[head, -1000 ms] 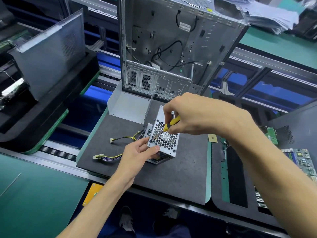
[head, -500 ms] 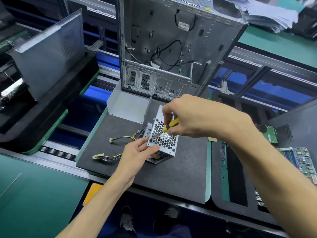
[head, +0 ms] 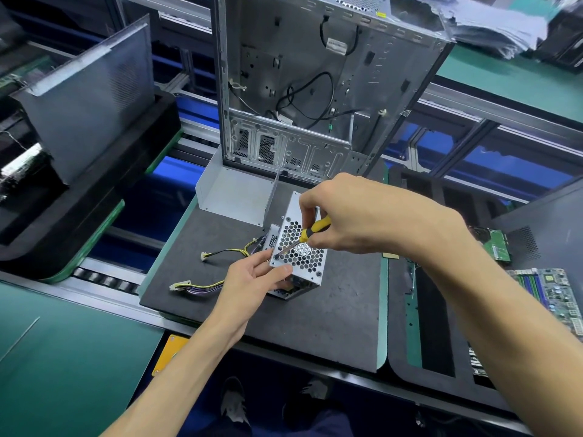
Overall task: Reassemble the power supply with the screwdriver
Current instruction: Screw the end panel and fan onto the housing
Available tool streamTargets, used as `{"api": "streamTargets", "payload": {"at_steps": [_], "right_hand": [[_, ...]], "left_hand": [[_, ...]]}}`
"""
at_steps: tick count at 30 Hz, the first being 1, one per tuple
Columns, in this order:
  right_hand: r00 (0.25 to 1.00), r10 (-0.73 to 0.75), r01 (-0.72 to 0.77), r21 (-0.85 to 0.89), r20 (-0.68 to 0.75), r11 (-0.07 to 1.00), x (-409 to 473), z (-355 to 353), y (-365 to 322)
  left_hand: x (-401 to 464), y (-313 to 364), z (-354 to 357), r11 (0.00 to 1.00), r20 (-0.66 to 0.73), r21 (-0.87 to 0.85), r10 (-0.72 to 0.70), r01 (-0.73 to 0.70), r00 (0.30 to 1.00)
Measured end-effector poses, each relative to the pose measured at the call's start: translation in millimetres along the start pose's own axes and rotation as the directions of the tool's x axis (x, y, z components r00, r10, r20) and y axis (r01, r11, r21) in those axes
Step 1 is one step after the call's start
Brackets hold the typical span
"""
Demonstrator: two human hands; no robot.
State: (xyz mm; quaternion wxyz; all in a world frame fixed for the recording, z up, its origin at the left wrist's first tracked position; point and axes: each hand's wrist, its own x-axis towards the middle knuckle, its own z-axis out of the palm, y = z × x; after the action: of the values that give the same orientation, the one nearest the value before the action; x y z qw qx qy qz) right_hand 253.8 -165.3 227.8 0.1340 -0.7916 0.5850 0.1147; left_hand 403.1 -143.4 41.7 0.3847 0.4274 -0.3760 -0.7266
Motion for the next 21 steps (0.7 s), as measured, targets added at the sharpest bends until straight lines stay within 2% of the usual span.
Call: {"api": "streamTargets", "payload": {"at_steps": [5, 8, 12, 17, 21], "right_hand": [[0.999, 0.006, -0.011, -0.114, -0.043, 0.993, -1, -3, -8], [0.993, -0.057, 0.025, -0.282, -0.105, 0.959, 1, -4, -22], [0.984, -0.151, 0.101, -0.397, -0.095, 0.912, 1, -6, -40], [0.975, -0.211, 0.161, -0.412, -0.077, 0.897, 3, -10, -40], [0.992, -0.12, 0.1, -0.333, -0.041, 0.938, 7, -6, -33]], "left_hand": [[0, -1, 2, 1.0, -0.001, 0.007, 0.005, -0.005, 1.0], [-1, -1, 4, 1.0, -0.005, 0.008, 0.018, -0.018, 1.0], [-3, -3, 8, 0.997, 0.015, 0.06, 0.043, -0.044, 0.999], [-3, -4, 10, 0.997, 0.005, 0.066, 0.047, -0.047, 0.999], [-2, -5, 6, 0.998, -0.016, 0.044, 0.047, -0.046, 0.999]]}}
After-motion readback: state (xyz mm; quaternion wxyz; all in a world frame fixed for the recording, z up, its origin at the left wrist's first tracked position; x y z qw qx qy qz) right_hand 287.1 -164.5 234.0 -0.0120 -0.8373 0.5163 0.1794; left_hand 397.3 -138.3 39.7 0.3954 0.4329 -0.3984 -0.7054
